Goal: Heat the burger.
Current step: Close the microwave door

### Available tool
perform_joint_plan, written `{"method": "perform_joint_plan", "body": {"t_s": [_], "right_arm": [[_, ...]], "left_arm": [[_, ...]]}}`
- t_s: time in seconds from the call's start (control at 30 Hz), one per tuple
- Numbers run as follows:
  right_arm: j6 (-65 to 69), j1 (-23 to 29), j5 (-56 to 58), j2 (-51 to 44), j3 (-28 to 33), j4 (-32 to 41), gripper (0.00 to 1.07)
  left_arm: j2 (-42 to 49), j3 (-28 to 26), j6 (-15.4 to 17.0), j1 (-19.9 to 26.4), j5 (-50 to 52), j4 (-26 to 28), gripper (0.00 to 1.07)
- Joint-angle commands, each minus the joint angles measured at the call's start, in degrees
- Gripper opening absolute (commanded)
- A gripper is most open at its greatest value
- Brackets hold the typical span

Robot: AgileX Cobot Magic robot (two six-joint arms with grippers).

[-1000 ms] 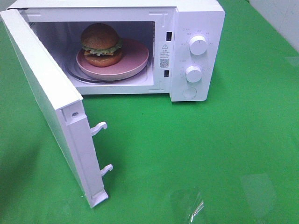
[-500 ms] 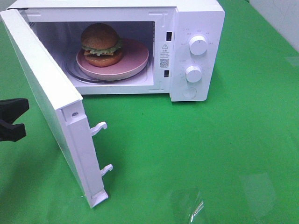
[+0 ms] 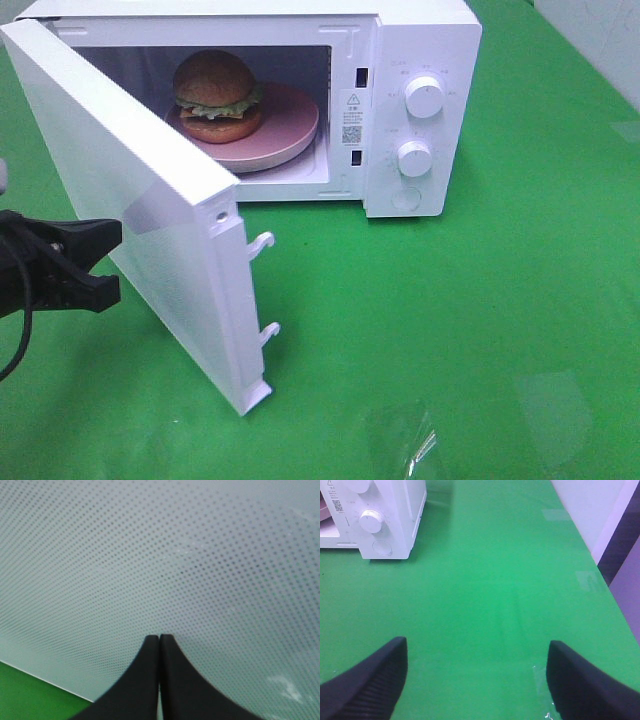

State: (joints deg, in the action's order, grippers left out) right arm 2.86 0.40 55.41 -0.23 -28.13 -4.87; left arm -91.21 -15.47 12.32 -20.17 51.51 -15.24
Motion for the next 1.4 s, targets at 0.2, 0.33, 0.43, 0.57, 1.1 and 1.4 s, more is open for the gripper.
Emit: {"method": "perform_joint_plan", "body": {"t_s": [0.2,0.33,0.43,0.57,1.1,1.4], "right_arm": [[-0.3,-0.2,-0.5,-1.5,0.1,-0.1,0.73],[-0.3,-0.2,-0.5,-1.5,0.1,-0.1,0.73],[-0.3,-0.2,-0.5,-1.5,0.1,-0.1,0.73],[-0.3,-0.2,-0.5,-1.5,0.1,-0.1,0.73],[-0.3,-0.2,-0.5,-1.5,0.1,-0.1,0.73],[-0.3,-0.2,-0.5,-1.5,0.1,-0.1,0.73]], "left_arm": [[-2.4,-4.3,-2.4,-5.8,-1.1,5.8,0.0],[-4.6,-7.4,-6.1,-10.0,-1.3,14.0,0.0],[-5.6,-8.5,-6.3,-11.2,-1.3,15.6,0.0],[-7.2,-10.2,-6.8,-12.4,-1.3,16.9,0.0],[-15.5,-23.0,-10.8,-16.8,-3.8,26.2,0.0],[-19.9,-31.5,-10.8,-16.9,-7.2,26.2,0.0]]}}
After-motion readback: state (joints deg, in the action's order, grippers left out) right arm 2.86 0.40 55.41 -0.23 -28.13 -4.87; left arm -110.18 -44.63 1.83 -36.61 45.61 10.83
